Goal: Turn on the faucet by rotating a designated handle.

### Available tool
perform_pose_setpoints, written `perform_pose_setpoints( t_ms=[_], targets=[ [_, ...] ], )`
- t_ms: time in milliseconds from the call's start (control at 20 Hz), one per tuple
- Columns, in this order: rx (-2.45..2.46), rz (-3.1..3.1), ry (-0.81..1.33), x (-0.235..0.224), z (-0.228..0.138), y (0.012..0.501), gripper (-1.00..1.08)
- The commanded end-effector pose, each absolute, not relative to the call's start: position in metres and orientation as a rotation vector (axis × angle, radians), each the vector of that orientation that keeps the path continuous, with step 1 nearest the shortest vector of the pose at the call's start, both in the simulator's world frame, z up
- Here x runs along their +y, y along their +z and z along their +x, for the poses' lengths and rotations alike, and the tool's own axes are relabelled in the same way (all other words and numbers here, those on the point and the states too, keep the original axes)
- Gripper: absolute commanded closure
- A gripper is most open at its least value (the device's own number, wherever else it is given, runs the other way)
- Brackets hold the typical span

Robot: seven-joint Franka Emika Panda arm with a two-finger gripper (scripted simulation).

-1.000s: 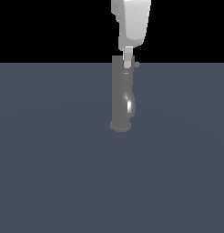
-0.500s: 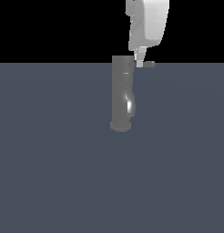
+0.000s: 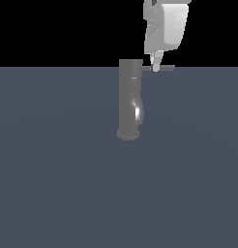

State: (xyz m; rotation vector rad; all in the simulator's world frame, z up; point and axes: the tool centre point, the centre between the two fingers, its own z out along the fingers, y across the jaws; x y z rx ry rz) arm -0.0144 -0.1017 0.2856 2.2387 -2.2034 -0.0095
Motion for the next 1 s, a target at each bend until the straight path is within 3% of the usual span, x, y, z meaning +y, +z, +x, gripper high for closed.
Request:
perform_pose_setpoints(
  t_ms=[0, 950],
  targets=[
    [-2.221, 2.223, -0.001, -0.117, -0.007, 0.285, 1.08],
    [-2.241, 2.202, 0.0, -0.168, 0.034, 0.286, 1.08]
  ],
)
